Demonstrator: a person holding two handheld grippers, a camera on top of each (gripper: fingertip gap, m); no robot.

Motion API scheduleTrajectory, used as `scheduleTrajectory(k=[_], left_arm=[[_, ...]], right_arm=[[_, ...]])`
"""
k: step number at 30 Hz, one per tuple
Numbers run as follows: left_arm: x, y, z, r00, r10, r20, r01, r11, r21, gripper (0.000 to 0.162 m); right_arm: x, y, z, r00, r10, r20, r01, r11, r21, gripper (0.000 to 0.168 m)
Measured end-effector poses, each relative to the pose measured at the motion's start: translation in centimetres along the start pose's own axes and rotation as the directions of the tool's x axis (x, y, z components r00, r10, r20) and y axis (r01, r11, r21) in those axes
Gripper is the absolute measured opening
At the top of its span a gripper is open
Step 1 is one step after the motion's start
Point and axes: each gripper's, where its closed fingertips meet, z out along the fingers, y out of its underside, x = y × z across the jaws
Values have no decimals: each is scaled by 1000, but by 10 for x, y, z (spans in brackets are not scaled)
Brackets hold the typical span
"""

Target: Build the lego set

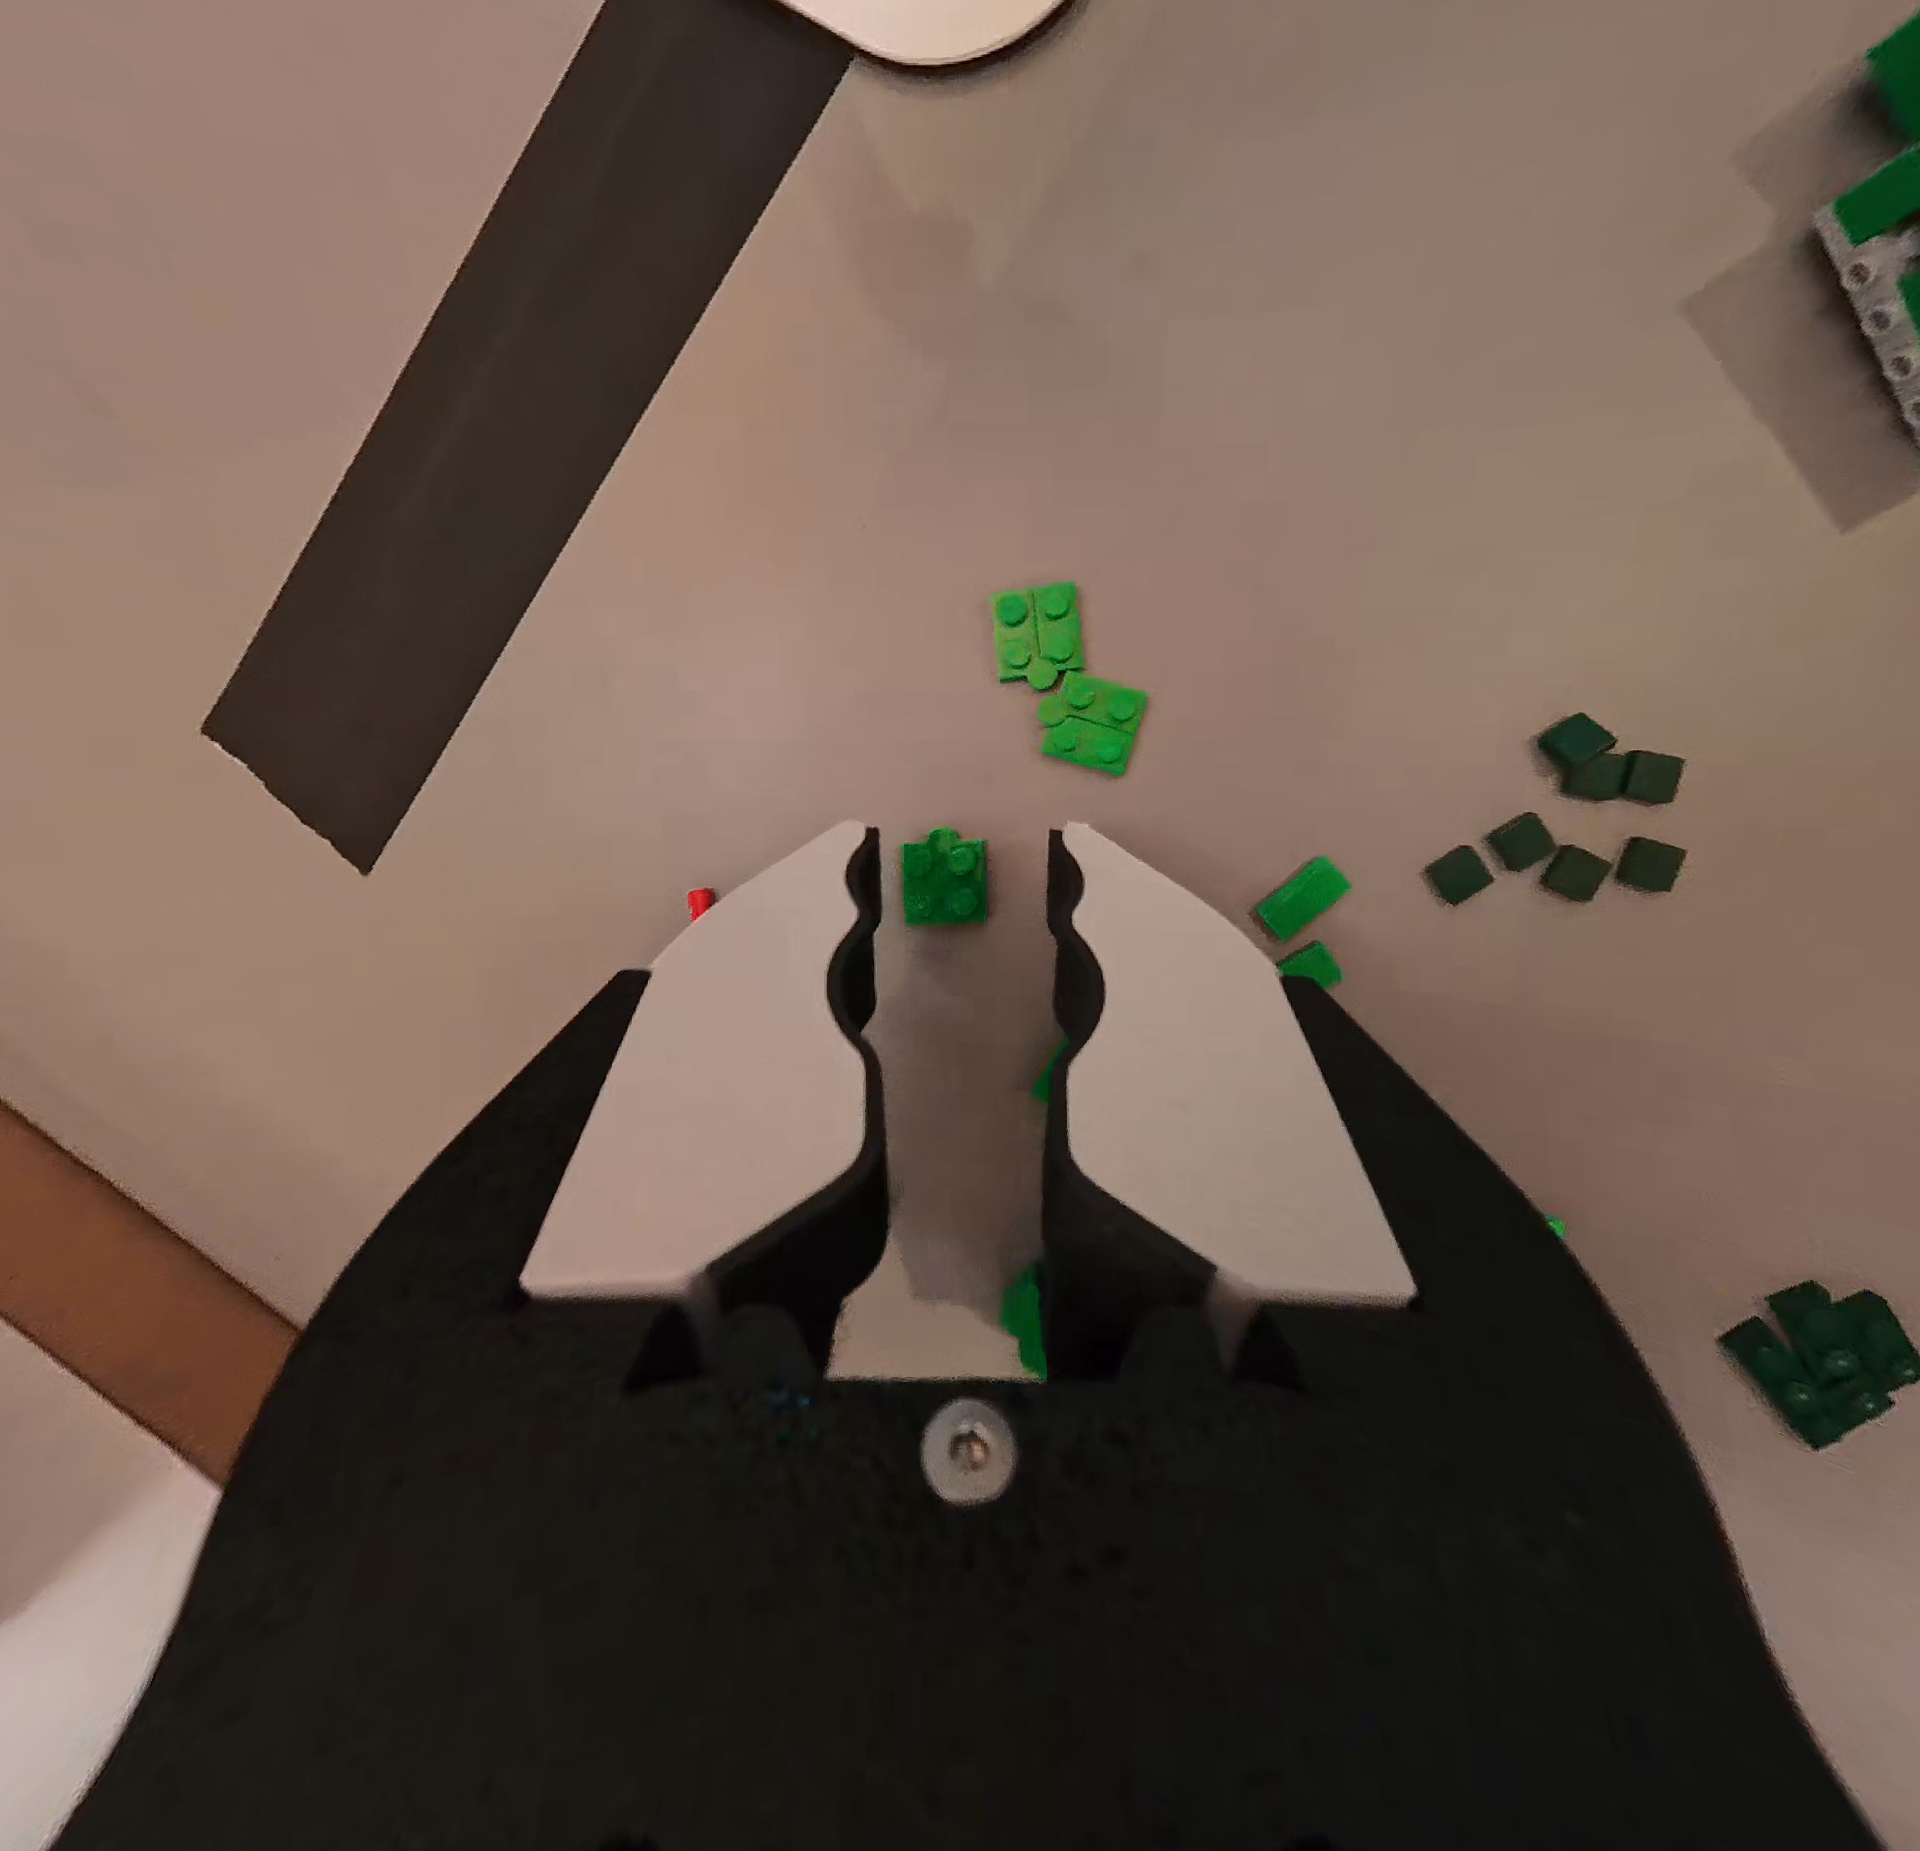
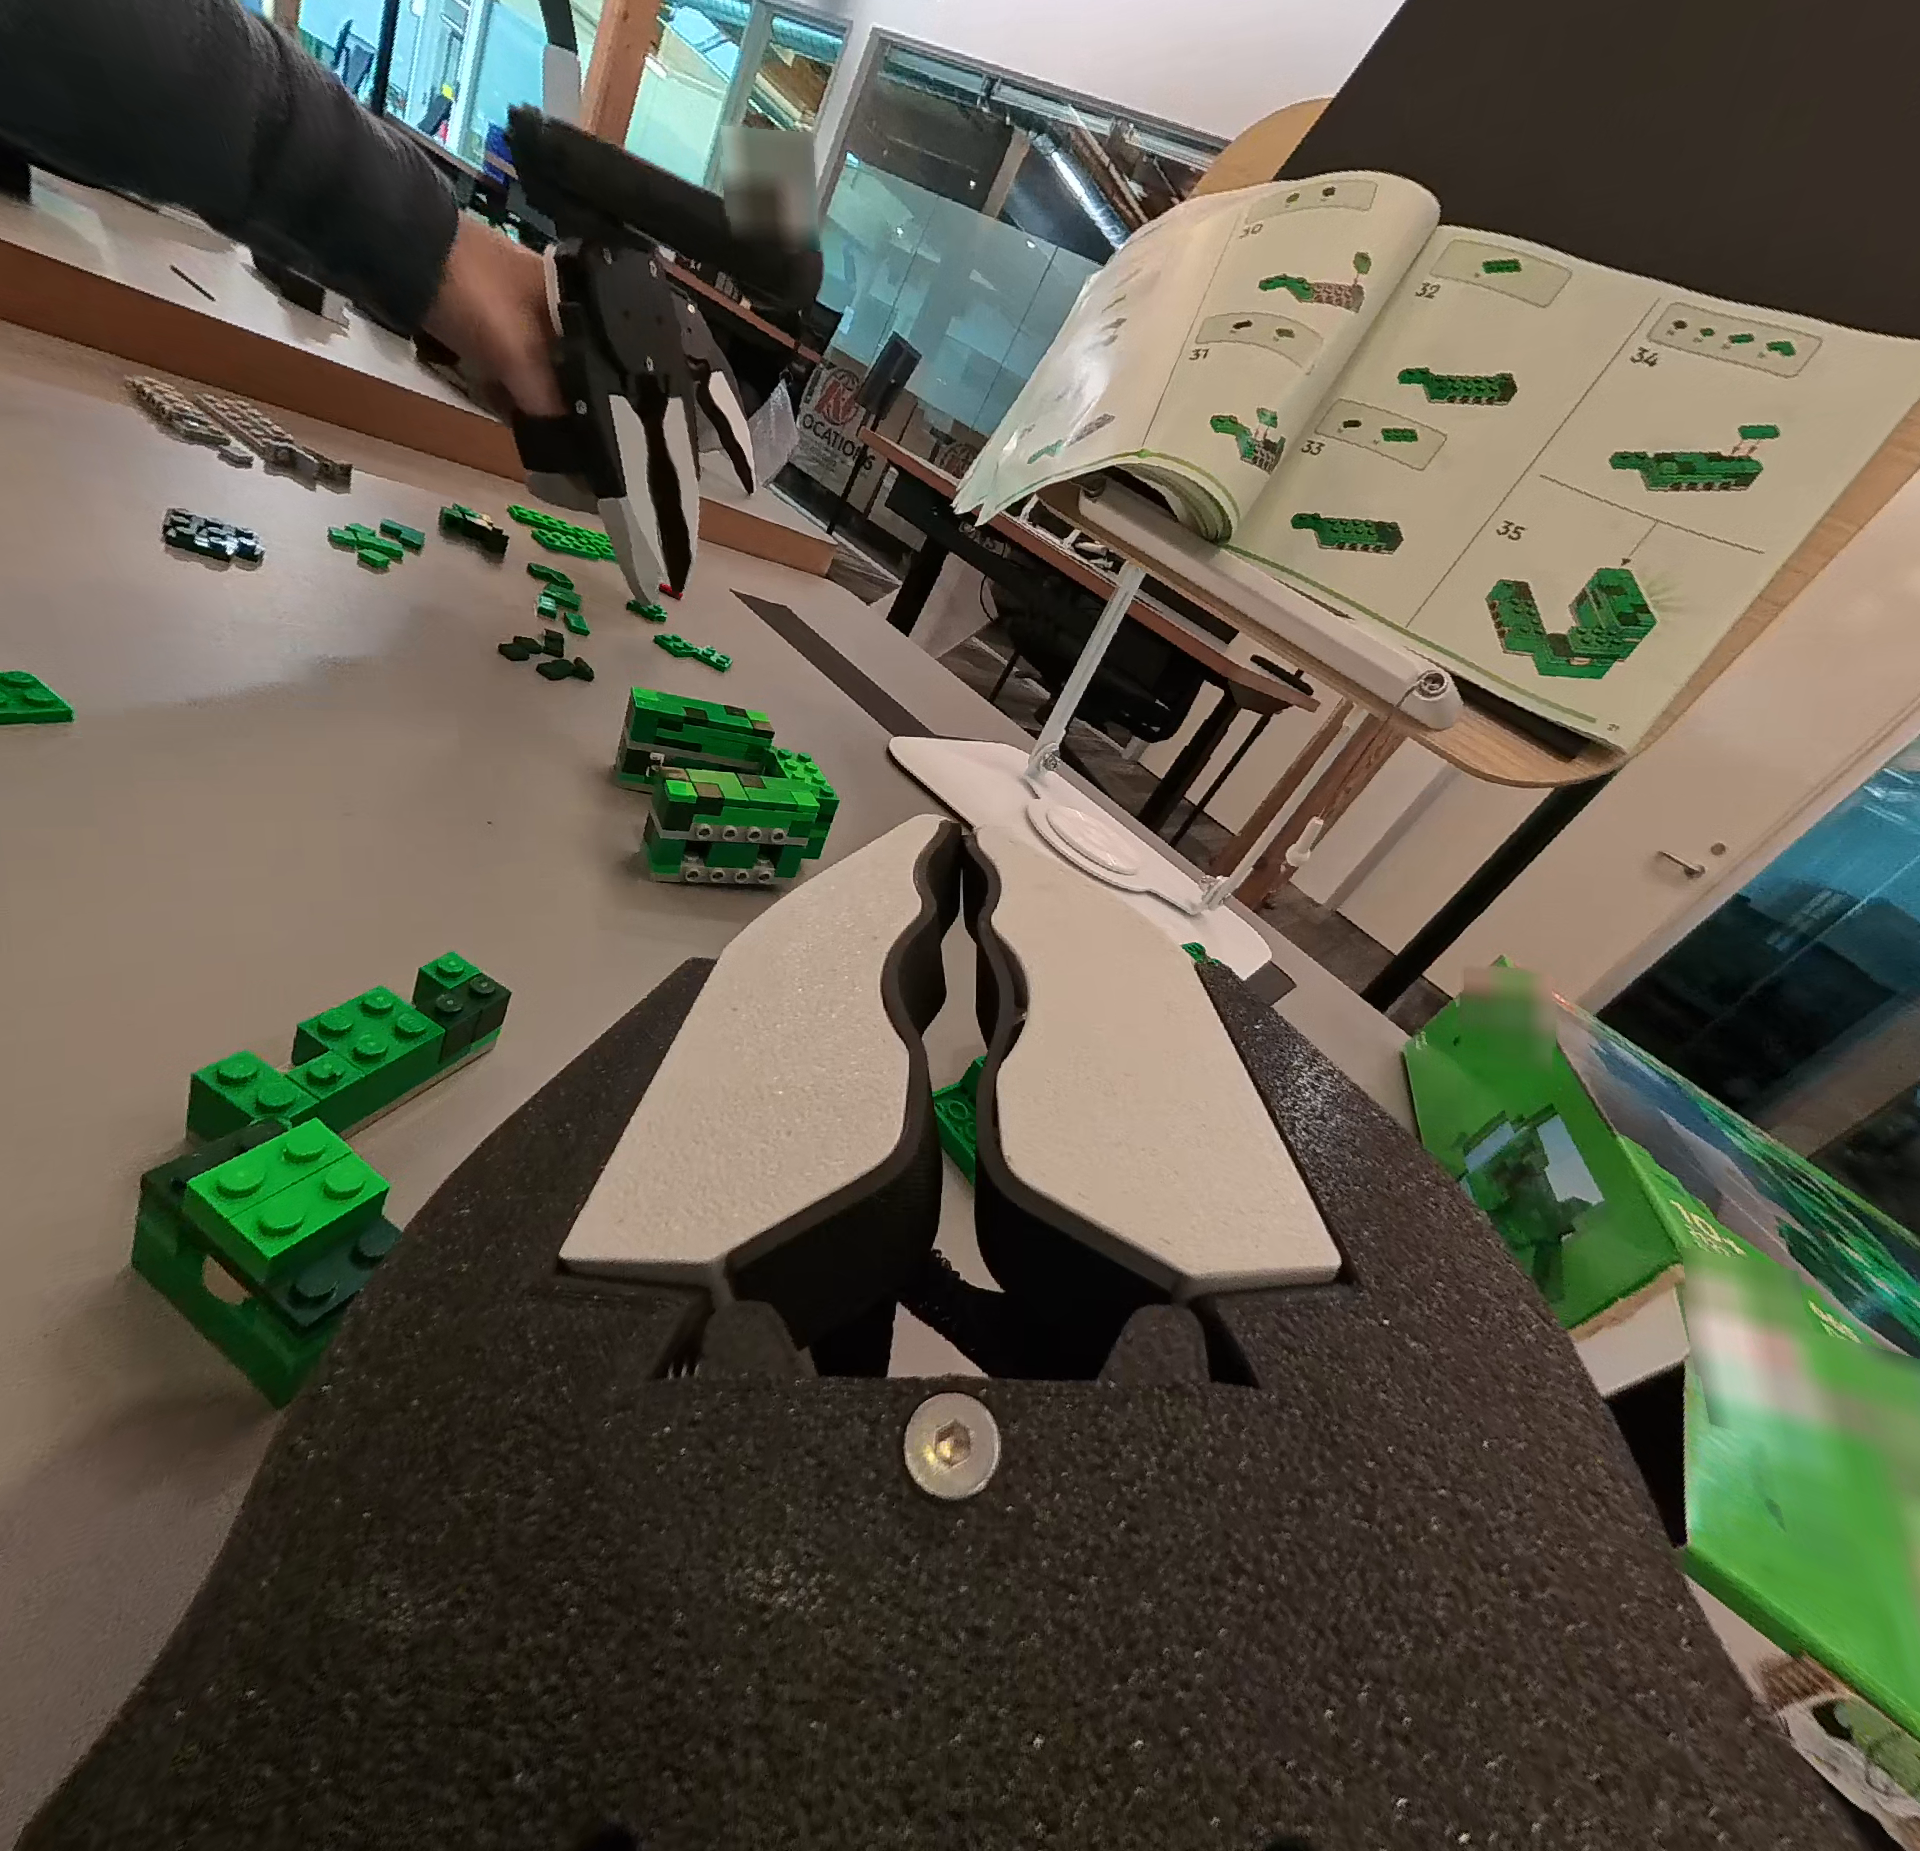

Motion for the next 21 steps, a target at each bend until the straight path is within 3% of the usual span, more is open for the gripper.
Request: scheduleTrajectory(k=[4, 11, 14, 21], left_arm=[[-1, 9, 5, 999, 6, -46, -6, 1000, -19, 33], [0, 10, 7, 997, 18, -73, -18, 1000, -1, 16], [-1, 9, 7, 999, 38, -34, -38, 999, 15, 15], [47, -12, -20, 994, 105, -9, -103, 986, 131, 15]], right_arm=[[1, 0, 0, 1000, 7, 1, -7, 1000, 1, 0], [1, 0, 1, 1000, 14, 0, -14, 1000, 2, 0], [2, 0, 1, 1000, 16, -3, -16, 1000, 2, 0], [2, 0, 0, 1000, 17, -8, -17, 1000, 5, 0]])
